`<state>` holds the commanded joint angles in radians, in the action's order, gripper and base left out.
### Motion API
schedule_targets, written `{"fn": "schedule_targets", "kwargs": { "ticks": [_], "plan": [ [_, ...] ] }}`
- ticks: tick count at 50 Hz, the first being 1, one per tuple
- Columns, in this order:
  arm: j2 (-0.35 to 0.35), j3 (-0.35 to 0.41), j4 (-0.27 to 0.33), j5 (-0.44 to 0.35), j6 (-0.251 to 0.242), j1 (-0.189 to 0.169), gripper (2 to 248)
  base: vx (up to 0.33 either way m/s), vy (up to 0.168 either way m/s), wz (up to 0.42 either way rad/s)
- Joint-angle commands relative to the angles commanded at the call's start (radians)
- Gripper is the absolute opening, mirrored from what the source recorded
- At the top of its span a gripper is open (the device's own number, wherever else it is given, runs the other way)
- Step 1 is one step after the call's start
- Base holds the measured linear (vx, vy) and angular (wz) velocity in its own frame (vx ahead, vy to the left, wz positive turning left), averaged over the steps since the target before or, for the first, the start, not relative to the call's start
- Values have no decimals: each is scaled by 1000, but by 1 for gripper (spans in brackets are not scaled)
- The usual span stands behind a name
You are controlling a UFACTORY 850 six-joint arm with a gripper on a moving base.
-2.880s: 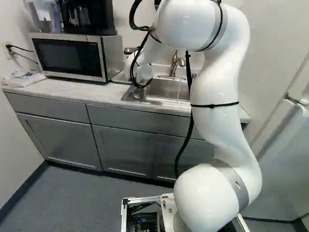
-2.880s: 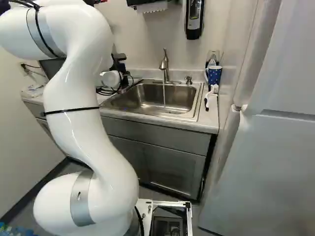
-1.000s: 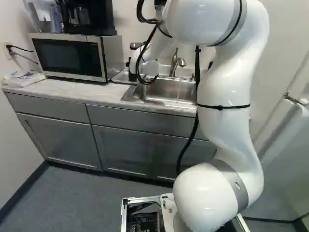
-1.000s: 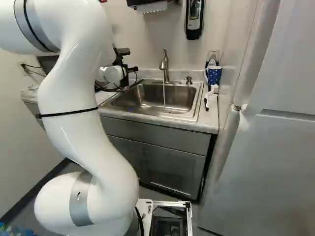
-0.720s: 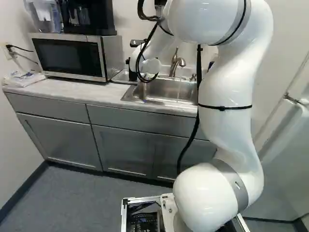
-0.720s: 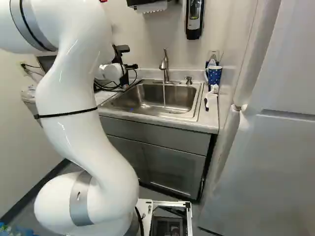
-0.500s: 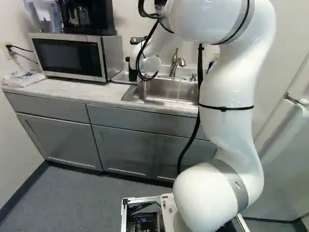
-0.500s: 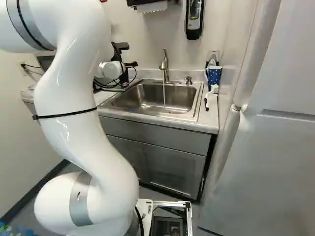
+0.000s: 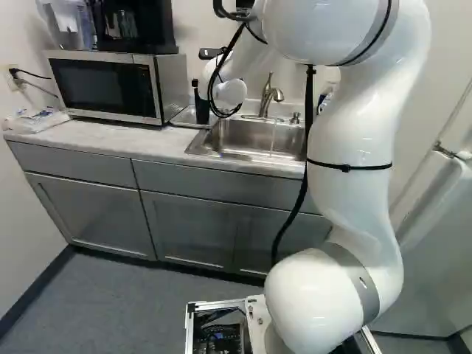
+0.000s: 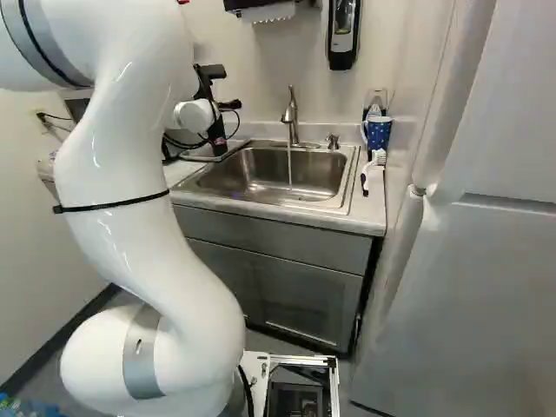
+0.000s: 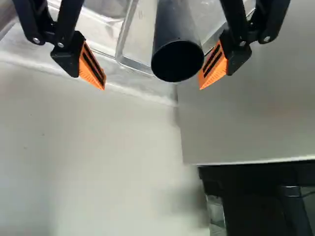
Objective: Rinse the cup and place it in the tray
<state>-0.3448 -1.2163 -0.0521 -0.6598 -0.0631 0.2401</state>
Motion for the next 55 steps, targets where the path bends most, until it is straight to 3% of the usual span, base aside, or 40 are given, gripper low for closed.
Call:
{"fn": "schedule_targets", "kwargs": {
  "ticks": [17, 55],
  "plan": [
    [24, -8, 0, 0, 0, -11, 247, 0, 0, 0],
    [118, 20, 0, 0, 0, -100, 247, 0, 0, 0]
  ]
}}
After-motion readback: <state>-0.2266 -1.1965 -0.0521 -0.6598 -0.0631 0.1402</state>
